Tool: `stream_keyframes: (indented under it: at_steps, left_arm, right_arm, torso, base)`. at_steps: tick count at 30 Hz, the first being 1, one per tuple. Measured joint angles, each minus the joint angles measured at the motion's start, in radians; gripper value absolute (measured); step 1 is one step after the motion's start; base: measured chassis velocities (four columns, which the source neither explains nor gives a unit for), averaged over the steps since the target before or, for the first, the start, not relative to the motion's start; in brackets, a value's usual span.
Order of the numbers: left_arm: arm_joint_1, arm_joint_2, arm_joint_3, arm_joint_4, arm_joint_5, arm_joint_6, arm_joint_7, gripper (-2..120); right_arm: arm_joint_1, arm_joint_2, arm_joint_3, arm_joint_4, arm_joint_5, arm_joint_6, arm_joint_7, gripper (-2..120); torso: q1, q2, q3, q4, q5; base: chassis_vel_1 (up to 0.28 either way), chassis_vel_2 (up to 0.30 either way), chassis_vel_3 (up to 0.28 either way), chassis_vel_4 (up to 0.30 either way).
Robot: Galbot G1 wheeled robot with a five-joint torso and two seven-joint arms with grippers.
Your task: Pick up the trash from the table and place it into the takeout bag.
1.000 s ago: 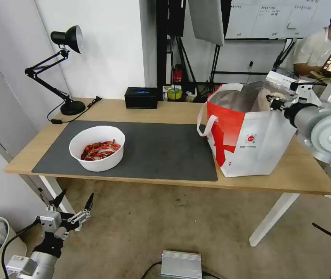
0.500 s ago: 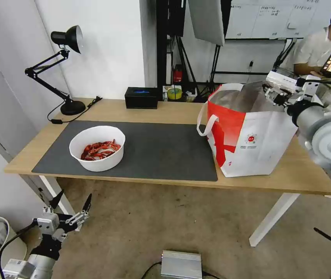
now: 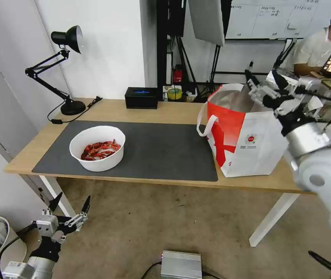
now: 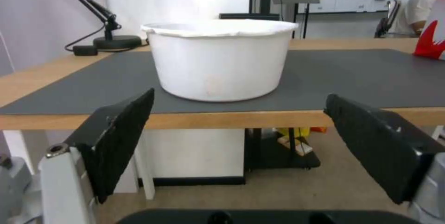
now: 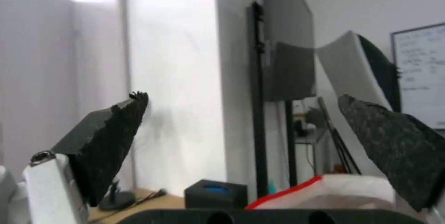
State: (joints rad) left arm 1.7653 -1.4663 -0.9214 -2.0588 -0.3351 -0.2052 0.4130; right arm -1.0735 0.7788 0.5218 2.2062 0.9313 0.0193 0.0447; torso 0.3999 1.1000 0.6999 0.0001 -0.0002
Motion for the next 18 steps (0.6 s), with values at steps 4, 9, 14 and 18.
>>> stream_keyframes:
  at_steps: [4, 9, 14, 18]
  left_arm:
    - [0.000, 0.008, -0.003, 0.005, -0.004, 0.000, 0.000, 100]
    - [0.000, 0.016, -0.001, 0.012, -0.009, -0.007, 0.000, 100]
    - [-0.003, 0.018, 0.008, 0.019, -0.011, -0.011, 0.000, 100]
    - [-0.026, 0.026, 0.017, 0.031, -0.011, -0.007, 0.000, 100]
  right_arm:
    - [-0.141, 0.038, 0.048, 0.049, -0.094, 0.038, -0.064, 100]
    - [-0.312, 0.118, 0.100, 0.098, -0.244, 0.105, -0.154, 100]
    - [-0.414, 0.232, 0.107, 0.100, -0.348, 0.143, -0.167, 100]
    - [-0.437, 0.310, 0.106, 0.057, -0.411, 0.166, -0.187, 100]
  torso:
    - [0.000, 0.000, 0.000, -0.0003, 0.0003]
    - [0.000, 0.000, 0.000, -0.0002, 0.0000]
    - [0.000, 0.000, 0.000, -0.0001, 0.0000]
    - [0.000, 0.000, 0.000, -0.0001, -0.0001]
  base:
    - [0.000, 0.000, 0.000, 0.000]
    - [0.000, 0.000, 0.000, 0.000]
    - [0.000, 0.000, 0.000, 0.000]
    - [0.000, 0.000, 0.000, 0.000]
